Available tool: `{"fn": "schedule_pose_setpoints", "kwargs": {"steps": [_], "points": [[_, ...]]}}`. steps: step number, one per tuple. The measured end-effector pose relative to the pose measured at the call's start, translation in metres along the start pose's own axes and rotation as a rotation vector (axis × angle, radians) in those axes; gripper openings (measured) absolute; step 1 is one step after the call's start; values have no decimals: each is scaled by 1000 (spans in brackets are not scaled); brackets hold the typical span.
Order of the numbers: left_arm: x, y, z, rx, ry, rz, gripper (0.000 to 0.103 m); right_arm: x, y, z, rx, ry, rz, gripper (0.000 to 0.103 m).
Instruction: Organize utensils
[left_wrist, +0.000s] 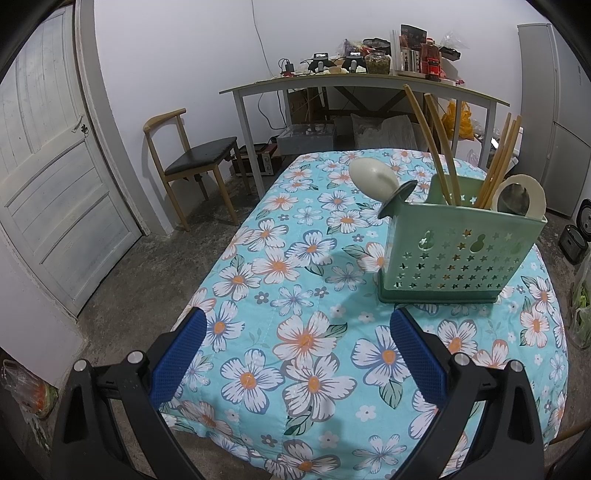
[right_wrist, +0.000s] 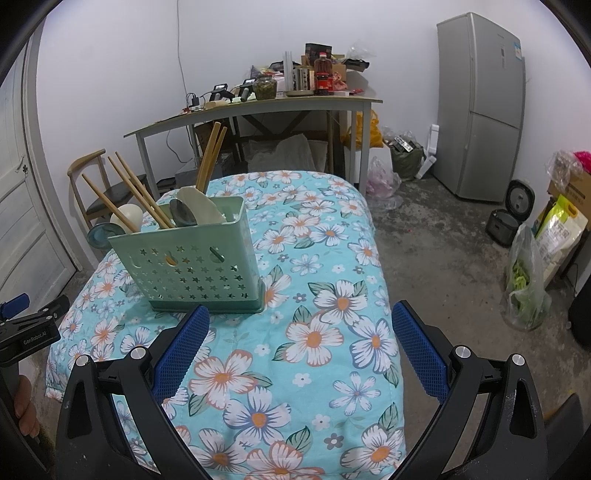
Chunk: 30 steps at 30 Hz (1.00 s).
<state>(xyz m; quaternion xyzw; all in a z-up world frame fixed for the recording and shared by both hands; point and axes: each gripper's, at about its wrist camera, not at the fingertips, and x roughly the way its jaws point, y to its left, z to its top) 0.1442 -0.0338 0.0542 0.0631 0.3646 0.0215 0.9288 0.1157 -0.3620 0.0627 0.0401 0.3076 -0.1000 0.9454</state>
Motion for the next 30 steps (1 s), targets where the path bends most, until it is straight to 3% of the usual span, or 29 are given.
{"fn": "schedule_pose_setpoints", "kwargs": {"steps": [30], "points": [[0,-1,0,-1,3,0,97,1,3,0,0,1,3,95]]}}
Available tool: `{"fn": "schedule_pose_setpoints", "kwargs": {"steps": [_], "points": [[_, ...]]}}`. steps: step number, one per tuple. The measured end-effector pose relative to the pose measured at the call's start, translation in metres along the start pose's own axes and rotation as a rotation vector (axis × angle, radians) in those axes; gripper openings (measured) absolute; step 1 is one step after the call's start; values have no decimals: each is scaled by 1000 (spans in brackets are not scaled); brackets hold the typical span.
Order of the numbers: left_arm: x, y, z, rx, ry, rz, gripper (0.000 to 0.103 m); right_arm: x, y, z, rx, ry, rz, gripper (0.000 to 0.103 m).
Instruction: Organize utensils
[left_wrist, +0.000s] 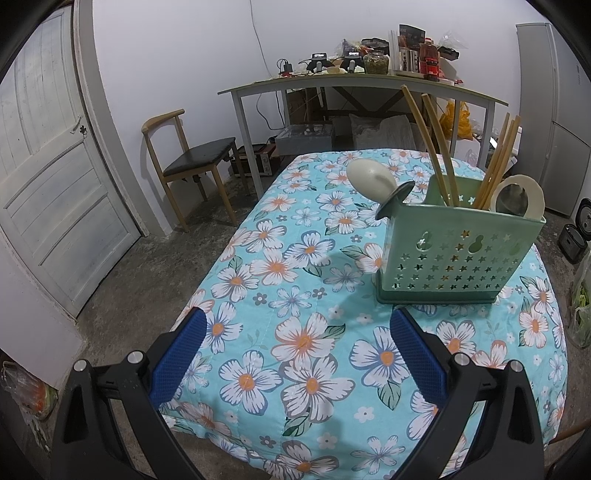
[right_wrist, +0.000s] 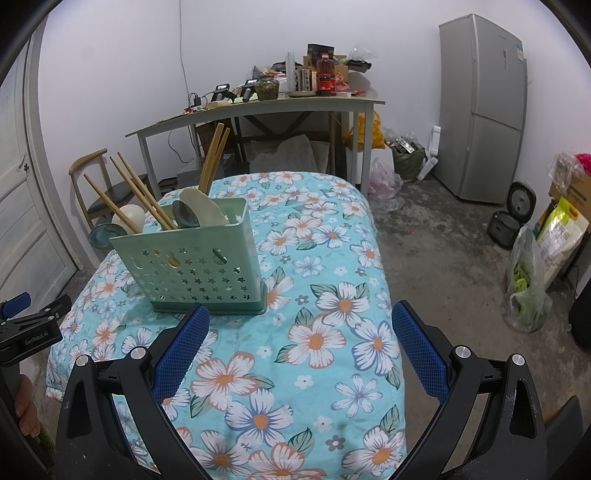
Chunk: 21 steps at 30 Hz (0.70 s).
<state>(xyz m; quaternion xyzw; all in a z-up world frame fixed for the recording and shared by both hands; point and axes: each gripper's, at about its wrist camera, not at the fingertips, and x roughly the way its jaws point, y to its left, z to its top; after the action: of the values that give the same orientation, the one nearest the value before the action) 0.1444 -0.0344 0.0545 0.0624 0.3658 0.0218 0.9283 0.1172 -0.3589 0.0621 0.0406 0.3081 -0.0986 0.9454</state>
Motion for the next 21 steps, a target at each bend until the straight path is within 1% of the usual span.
{"fn": "schedule_pose_setpoints", "kwargs": {"steps": [15,21], "points": [[0,1,1,1,3,-2,97,1,-1,0,-1,-1,2,95],[4,-1,-4,-5,8,-5,97,1,-1,0,-2,-1,1,95]]}}
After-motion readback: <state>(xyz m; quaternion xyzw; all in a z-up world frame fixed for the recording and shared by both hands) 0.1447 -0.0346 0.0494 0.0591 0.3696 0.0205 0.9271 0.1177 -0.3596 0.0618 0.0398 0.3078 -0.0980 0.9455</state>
